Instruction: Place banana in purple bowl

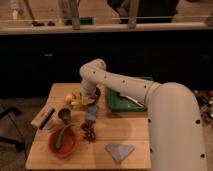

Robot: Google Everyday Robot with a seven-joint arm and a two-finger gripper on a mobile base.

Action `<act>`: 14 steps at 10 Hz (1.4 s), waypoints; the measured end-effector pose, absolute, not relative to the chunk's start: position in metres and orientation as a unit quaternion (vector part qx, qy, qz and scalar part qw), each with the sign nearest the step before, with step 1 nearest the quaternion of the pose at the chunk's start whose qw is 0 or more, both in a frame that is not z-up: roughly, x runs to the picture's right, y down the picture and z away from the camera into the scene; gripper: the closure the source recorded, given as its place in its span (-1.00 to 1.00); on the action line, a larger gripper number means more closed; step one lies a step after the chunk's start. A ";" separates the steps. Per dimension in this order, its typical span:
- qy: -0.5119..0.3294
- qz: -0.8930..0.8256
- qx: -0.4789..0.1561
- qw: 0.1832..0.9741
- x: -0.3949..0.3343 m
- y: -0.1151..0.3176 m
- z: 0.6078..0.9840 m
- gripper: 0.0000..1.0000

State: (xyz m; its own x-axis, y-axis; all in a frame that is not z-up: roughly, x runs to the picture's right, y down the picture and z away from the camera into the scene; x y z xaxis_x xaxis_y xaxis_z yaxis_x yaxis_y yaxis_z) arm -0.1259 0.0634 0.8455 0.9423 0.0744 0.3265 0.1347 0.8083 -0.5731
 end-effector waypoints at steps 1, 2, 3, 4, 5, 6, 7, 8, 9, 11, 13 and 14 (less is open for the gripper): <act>-0.171 -0.015 -0.309 0.936 -0.131 0.063 0.847 0.87; -0.169 -0.013 -0.306 0.937 -0.127 0.061 0.848 0.99; -0.167 -0.012 -0.303 0.938 -0.123 0.059 0.848 1.00; -0.169 -0.013 -0.301 0.939 -0.123 0.056 0.848 1.00; -0.172 -0.015 -0.296 0.939 -0.121 0.052 0.849 1.00; -0.174 -0.016 -0.293 0.940 -0.118 0.050 0.851 1.00; -0.179 -0.019 -0.290 0.940 -0.116 0.048 0.853 1.00; -0.188 -0.027 -0.285 0.939 -0.116 0.046 0.855 1.00; -0.197 -0.033 -0.282 0.939 -0.116 0.044 0.856 1.00; -0.225 -0.053 -0.276 0.933 -0.116 0.040 0.859 1.00; -0.251 -0.070 -0.276 0.925 -0.118 0.036 0.862 1.00; -0.264 -0.078 -0.279 0.920 -0.118 0.035 0.865 1.00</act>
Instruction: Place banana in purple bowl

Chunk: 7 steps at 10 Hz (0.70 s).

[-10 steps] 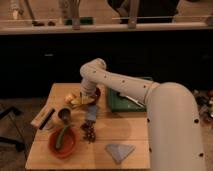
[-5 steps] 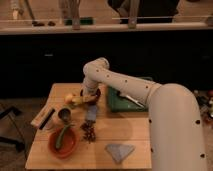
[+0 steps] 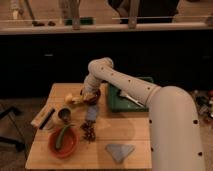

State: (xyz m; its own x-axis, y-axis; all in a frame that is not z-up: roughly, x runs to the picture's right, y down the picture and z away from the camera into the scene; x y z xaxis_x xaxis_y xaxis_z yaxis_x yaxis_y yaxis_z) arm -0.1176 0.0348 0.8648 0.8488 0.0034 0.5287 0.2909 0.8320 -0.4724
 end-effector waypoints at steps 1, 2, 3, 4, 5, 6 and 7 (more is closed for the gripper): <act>-0.278 -0.086 -0.283 0.914 -0.117 0.032 0.867 1.00; -0.289 -0.092 -0.285 0.909 -0.118 0.028 0.869 1.00; -0.297 -0.097 -0.286 0.906 -0.119 0.026 0.870 1.00; -0.309 -0.108 -0.288 0.900 -0.119 0.020 0.872 1.00; -0.319 -0.119 -0.290 0.894 -0.119 0.015 0.875 1.00; -0.325 -0.129 -0.291 0.891 -0.118 0.011 0.876 1.00; -0.331 -0.148 -0.294 0.884 -0.117 0.007 0.880 1.00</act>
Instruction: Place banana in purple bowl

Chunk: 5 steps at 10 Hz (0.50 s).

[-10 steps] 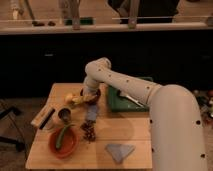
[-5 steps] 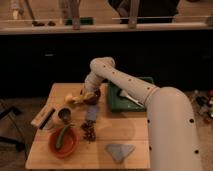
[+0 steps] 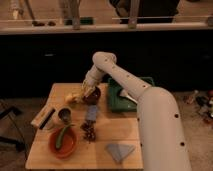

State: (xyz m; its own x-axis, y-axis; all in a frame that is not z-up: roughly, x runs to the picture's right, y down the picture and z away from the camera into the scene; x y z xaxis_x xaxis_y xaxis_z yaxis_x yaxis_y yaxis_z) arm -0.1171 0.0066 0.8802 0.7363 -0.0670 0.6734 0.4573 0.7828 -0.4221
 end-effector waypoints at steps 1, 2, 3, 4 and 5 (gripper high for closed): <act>-0.335 -0.158 -0.297 0.880 -0.117 0.005 0.882 1.00; -0.339 -0.171 -0.303 0.874 -0.115 0.004 0.886 1.00; -0.345 -0.178 -0.308 0.869 -0.113 0.003 0.891 1.00; -0.348 -0.182 -0.314 0.864 -0.111 0.003 0.895 1.00; -0.355 -0.181 -0.321 0.859 -0.108 0.005 0.901 1.00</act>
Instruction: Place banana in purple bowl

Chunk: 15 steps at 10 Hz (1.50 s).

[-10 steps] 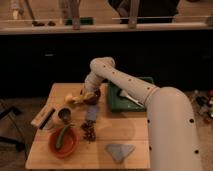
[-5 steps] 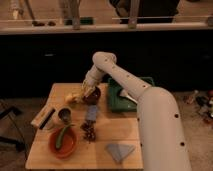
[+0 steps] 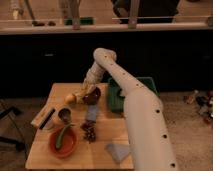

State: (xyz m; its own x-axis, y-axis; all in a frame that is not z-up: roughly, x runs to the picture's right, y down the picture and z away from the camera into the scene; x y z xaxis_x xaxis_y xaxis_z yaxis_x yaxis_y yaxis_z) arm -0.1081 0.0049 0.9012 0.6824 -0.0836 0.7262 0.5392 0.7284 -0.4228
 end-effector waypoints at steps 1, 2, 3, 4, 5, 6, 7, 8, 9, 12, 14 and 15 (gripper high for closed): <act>-0.359 -0.179 -0.326 0.856 -0.106 0.006 0.905 1.00; -0.366 -0.175 -0.332 0.851 -0.104 0.008 0.910 1.00; -0.373 -0.172 -0.336 0.848 -0.104 0.009 0.913 1.00; -0.380 -0.168 -0.337 0.845 -0.104 0.009 0.915 1.00; -0.386 -0.164 -0.338 0.843 -0.104 0.009 0.917 1.00; -0.391 -0.161 -0.338 0.840 -0.105 0.008 0.918 1.00; -0.397 -0.158 -0.339 0.838 -0.106 0.007 0.918 1.00; -0.403 -0.153 -0.338 0.837 -0.106 0.006 0.919 1.00; -0.406 -0.149 -0.338 0.836 -0.105 0.005 0.920 1.00; -0.409 -0.134 -0.339 0.836 -0.097 0.003 0.922 0.74; -0.409 -0.123 -0.340 0.838 -0.092 0.000 0.922 0.29; -0.409 -0.119 -0.339 0.839 -0.090 -0.001 0.923 0.08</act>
State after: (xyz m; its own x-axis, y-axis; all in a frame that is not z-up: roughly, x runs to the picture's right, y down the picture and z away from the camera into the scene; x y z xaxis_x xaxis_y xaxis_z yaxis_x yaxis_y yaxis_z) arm -0.0903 -0.0009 0.9227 0.6371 0.0768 0.7669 0.4777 0.7415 -0.4711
